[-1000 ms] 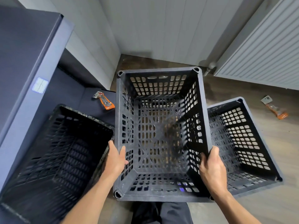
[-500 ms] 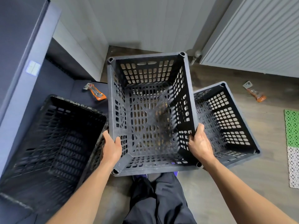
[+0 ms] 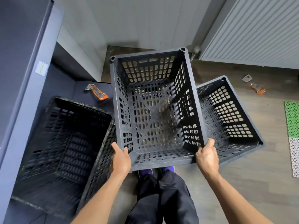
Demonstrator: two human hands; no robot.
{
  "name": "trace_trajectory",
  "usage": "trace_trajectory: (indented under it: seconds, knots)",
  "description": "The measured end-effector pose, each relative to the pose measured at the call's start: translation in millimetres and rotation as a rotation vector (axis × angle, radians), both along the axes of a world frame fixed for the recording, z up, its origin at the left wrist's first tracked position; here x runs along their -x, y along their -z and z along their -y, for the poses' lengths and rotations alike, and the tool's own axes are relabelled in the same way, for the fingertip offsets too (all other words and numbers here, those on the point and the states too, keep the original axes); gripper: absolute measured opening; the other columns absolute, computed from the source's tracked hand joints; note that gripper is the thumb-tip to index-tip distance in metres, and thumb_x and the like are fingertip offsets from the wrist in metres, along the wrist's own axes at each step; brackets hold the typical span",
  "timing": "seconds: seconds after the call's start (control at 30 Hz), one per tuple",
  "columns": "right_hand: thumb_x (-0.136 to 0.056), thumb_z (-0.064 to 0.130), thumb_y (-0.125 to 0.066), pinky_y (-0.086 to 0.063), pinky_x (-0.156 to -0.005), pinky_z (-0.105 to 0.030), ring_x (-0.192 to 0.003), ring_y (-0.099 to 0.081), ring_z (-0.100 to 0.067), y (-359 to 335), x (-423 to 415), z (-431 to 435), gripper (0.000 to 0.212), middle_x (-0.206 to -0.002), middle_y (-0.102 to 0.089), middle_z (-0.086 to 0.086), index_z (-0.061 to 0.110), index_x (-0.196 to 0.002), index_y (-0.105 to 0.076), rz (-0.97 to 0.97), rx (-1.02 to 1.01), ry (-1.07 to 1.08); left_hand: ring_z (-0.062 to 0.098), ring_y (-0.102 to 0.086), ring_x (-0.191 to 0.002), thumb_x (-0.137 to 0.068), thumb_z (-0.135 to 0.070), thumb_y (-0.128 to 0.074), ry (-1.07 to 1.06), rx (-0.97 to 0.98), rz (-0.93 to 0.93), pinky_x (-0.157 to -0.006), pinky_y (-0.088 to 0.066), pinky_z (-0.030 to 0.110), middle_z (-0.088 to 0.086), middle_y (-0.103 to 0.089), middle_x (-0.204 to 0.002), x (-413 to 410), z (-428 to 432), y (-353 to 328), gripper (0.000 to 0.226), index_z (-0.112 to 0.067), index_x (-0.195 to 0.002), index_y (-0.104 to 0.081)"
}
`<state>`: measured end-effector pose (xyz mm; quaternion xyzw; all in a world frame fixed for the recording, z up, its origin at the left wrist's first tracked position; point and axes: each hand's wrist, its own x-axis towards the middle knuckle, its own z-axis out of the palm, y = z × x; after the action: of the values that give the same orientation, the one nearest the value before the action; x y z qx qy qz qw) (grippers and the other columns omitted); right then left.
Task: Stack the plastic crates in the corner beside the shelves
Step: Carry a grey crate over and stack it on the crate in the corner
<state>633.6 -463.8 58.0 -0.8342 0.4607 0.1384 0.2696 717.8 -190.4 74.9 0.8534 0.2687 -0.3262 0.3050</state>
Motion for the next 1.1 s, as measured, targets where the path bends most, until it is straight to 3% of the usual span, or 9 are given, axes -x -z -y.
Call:
trace_trajectory:
  seconds: [0.13, 0.23, 0.37, 0.53, 0.67, 0.77, 0.87, 1.0, 1.1]
  knots:
    - [-0.096, 0.003, -0.047, -0.046, -0.087, -0.047, -0.095, -0.057, -0.038, 0.7, -3.0, -0.8, 0.033, -0.108, -0.058, -0.028, -0.002, -0.128, -0.039, -0.03, 0.012, -0.055, 0.034, -0.059, -0.082, -0.107, -0.026, -0.033, -0.04, 0.013, -0.023, -0.056, -0.048, 0.038, 0.019, -0.062, -0.117, -2.5, -3.1, -0.5, 0.062, -0.014, -0.156, 0.003]
    - [-0.099, 0.01, -0.049, -0.043, -0.076, -0.041, -0.086, -0.051, -0.028, 0.7, -13.7, -2.5, 0.033, -0.106, -0.058, -0.022, 0.001, -0.13, -0.042, -0.004, 0.01, -0.051, 0.031, -0.057, -0.085, -0.107, -0.023, -0.035, -0.069, 0.051, 0.002, -0.074, -0.048, 0.045, 0.02, -0.059, -0.126, -16.3, -3.4, -2.2, 0.05, -0.012, -0.15, -0.011]
    - [-0.1, 0.014, -0.051, -0.039, -0.074, -0.037, -0.081, -0.051, -0.029, -2.2, -40.1, 1.0, 0.033, -0.099, -0.057, -0.017, 0.001, -0.129, -0.045, 0.047, 0.017, -0.028, 0.033, -0.048, -0.129, -0.108, -0.023, -0.032, -0.061, 0.065, -0.033, -0.092, -0.039, 0.039, 0.014, -0.033, -0.157, -44.2, -0.7, 1.7, 0.066, -0.012, -0.157, 0.01]
    - [-0.1, 0.01, -0.047, -0.041, -0.076, -0.039, -0.086, -0.054, -0.033, -11.5, -61.4, 5.6, 0.03, -0.106, -0.061, -0.025, 0.0, -0.128, -0.042, 0.011, -0.032, -0.055, 0.036, -0.055, -0.115, -0.108, -0.021, -0.032, -0.048, 0.081, -0.028, -0.08, -0.039, 0.035, 0.017, -0.037, -0.154, -60.8, 1.5, 0.4, 0.067, -0.013, -0.157, 0.012]
    - [-0.097, 0.008, -0.045, -0.043, -0.081, -0.038, -0.091, -0.056, -0.035, -24.1, -86.2, 14.5, 0.021, -0.111, -0.063, -0.024, 0.007, -0.118, -0.04, 0.001, -0.124, -0.049, 0.034, -0.041, -0.138, -0.107, -0.015, -0.034, -0.008, 0.095, -0.032, -0.106, -0.037, 0.041, 0.012, -0.029, -0.16, -80.9, 3.2, -0.6, 0.062, -0.012, -0.158, 0.001]
    - [-0.095, 0.01, -0.048, -0.052, -0.09, -0.048, -0.097, -0.063, -0.04, -31.8, -109.2, 18.7, 0.023, -0.109, -0.065, -0.021, 0.011, -0.118, -0.045, 0.001, -0.145, -0.035, 0.03, -0.059, -0.111, -0.106, -0.012, -0.037, -0.008, 0.125, -0.018, -0.091, -0.054, 0.045, 0.01, -0.046, -0.146, -104.1, 4.4, -4.9, 0.051, -0.012, -0.153, -0.018]
    - [-0.092, 0.011, -0.05, -0.05, -0.081, -0.042, -0.089, -0.062, -0.036, -34.1, -144.1, 21.5, 0.023, -0.102, -0.064, -0.017, 0.013, -0.114, -0.046, 0.037, -0.126, -0.049, 0.026, -0.061, -0.081, -0.103, -0.01, -0.037, 0.007, 0.126, 0.053, -0.07, -0.061, 0.049, 0.007, -0.057, -0.107, -146.6, 3.1, -10.0, 0.033, -0.013, -0.136, -0.033]
    - [-0.094, 0.018, -0.051, -0.04, -0.073, -0.035, -0.072, -0.052, -0.025, -25.3, -191.0, 34.8, 0.018, -0.096, -0.059, -0.012, 0.016, -0.111, -0.043, 0.046, -0.092, -0.111, 0.031, -0.056, -0.099, -0.102, -0.008, -0.036, 0.061, 0.159, 0.067, -0.081, -0.058, 0.053, 0.012, -0.051, -0.128, -196.9, 8.5, -12.4, 0.036, -0.013, -0.137, -0.03]
    - [-0.097, 0.028, -0.053, -0.041, -0.068, -0.032, -0.074, -0.057, -0.022, -16.1, -218.3, 42.8, 0.022, -0.099, -0.062, -0.01, 0.018, -0.116, -0.044, 0.128, -0.136, -0.143, 0.035, -0.049, -0.114, -0.105, -0.008, -0.031, -0.132, 0.249, 0.068, -0.083, -0.056, 0.058, 0.008, -0.036, -0.147, -217.2, 22.3, -5.5, 0.047, -0.02, -0.149, -0.019]
